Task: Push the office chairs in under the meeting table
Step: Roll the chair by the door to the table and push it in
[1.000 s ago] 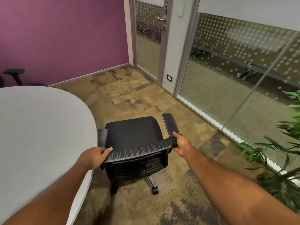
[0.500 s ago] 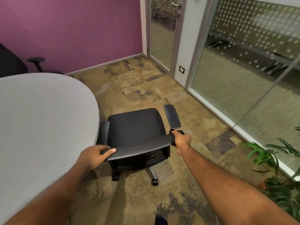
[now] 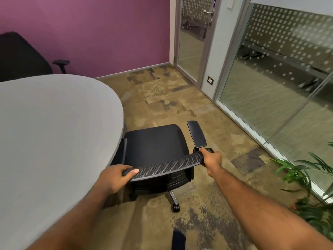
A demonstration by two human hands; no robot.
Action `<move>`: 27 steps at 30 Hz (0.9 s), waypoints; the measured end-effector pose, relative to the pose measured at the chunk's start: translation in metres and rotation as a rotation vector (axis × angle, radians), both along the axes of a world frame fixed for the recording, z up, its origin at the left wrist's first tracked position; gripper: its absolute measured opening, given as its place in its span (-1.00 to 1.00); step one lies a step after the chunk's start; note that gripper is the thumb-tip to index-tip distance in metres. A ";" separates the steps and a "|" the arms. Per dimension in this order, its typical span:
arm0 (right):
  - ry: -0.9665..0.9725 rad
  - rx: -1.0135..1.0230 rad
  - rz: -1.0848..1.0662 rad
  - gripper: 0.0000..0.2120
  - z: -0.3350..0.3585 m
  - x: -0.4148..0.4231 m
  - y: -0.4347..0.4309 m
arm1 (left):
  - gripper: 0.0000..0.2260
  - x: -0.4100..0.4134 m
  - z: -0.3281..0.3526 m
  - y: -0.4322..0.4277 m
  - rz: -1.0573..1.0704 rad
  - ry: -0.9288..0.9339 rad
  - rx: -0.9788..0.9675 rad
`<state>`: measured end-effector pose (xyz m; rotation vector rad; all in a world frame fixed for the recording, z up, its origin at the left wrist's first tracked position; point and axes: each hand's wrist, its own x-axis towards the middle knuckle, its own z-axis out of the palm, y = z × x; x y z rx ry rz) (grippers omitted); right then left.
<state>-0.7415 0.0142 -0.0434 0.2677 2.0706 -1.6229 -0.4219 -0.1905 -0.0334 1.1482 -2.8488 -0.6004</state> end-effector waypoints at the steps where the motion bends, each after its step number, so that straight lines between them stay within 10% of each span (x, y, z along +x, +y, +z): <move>1: 0.016 0.025 0.024 -0.60 0.002 0.008 0.009 | -0.15 0.009 -0.002 0.008 -0.005 0.003 -0.005; 13: 0.710 0.611 0.650 -0.66 0.023 0.075 0.096 | -0.23 0.089 -0.009 0.102 0.025 0.075 -0.124; 27: 1.104 0.736 1.347 -0.43 0.031 0.087 0.148 | -0.24 0.130 0.005 0.176 0.111 0.012 -0.052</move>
